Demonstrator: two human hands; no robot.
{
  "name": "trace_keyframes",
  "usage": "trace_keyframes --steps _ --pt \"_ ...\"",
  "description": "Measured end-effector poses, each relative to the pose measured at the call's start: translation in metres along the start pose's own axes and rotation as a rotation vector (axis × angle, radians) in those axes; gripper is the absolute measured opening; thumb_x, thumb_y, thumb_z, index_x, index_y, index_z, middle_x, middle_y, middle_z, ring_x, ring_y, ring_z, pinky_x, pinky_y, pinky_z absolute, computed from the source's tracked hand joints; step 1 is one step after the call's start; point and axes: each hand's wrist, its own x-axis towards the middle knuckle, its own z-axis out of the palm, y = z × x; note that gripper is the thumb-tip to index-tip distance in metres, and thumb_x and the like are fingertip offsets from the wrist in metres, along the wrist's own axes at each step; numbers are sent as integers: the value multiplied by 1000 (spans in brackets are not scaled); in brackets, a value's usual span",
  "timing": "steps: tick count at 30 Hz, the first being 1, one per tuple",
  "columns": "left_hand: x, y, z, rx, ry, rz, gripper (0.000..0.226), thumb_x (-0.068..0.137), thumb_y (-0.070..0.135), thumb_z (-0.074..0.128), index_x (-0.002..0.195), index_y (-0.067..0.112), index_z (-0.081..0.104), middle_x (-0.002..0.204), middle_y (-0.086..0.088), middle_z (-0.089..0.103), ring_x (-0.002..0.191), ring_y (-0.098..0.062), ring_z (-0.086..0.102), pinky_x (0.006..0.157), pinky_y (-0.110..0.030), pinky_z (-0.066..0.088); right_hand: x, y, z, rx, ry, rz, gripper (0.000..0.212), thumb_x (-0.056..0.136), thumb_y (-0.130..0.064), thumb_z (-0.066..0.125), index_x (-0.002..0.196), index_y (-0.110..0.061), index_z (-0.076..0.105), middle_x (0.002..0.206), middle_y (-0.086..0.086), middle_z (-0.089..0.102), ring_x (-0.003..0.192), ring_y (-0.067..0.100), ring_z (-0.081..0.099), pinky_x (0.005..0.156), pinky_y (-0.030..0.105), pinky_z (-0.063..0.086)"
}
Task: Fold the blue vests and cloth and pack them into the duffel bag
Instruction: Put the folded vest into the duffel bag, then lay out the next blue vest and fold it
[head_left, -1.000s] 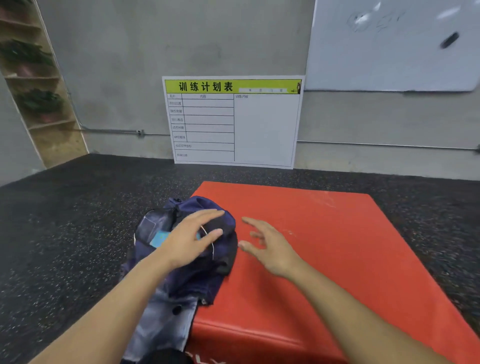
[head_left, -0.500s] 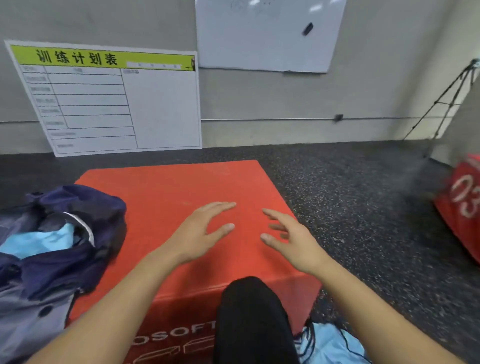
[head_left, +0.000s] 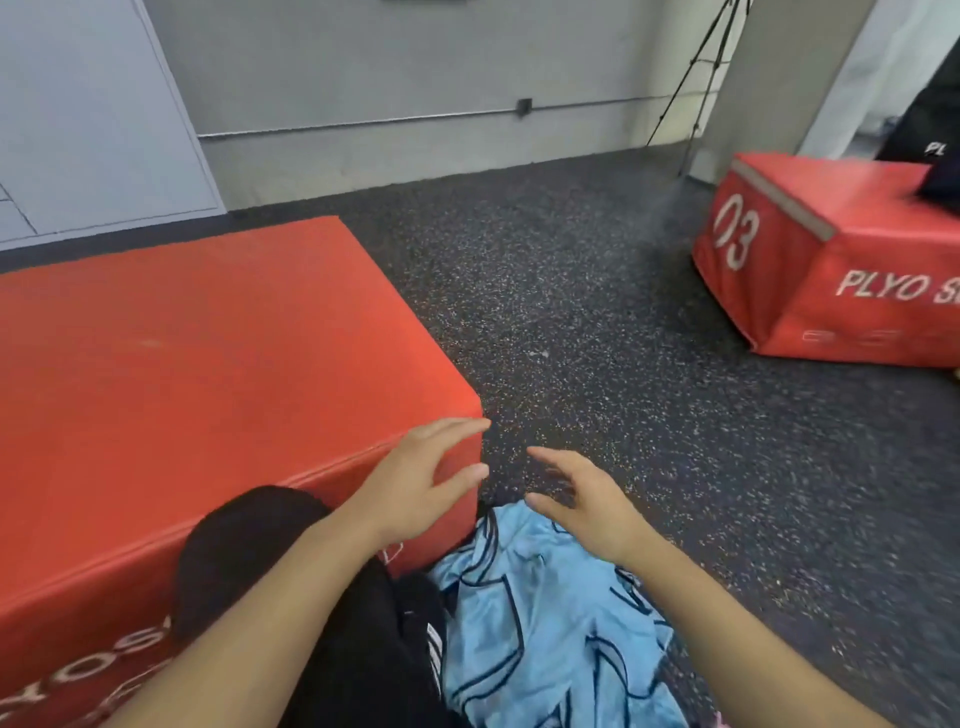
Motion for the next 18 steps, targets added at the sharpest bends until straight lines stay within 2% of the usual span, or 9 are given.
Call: trace_keyframes --steps 2,5,10,14,15,18 --pt "1 2 27 -9 -47 -14 53 97 52 56 146 35 49 148 15 49 139 -1 40 120 -33 29 -16 33 9 -36 -31 64 59 93 -44 70 147 -35 47 138 -19 50 125 3 54 108 31 45" --pt "5 3 62 -2 -118 -17 52 96 51 57 146 37 49 148 15 49 138 -2 41 119 -33 30 -40 79 25 -73 -53 152 58 94 -43 70 146 -30 50 139 -11 54 119 9 57 104 32 46" --pt "14 5 94 42 -206 -48 52 98 49 57 148 40 45 149 18 45 136 -1 39 113 -22 28 -72 146 62 -112 -128 292 55 96 -44 67 146 -34 48 143 -8 51 124 13 56 101 25 42" --pt "15 -2 111 3 -263 -115 54 96 55 58 146 39 47 146 16 49 135 -3 44 115 -27 33 -86 177 98 -120 -201 348 54 96 -48 64 146 -36 48 143 -9 49 126 12 53 100 25 43" --pt "15 -4 117 -18 -267 -142 54 95 54 60 145 38 48 145 16 51 133 -3 45 114 -25 33 -91 183 108 -110 -218 362 53 96 -49 64 146 -35 49 144 -8 50 126 12 54 101 26 45" --pt "14 -5 142 -65 -277 -209 52 95 42 66 143 28 54 141 10 55 129 -5 49 106 -6 26 -103 199 131 -107 -251 407 59 94 -56 61 146 -33 49 145 -4 49 128 14 53 103 25 41"
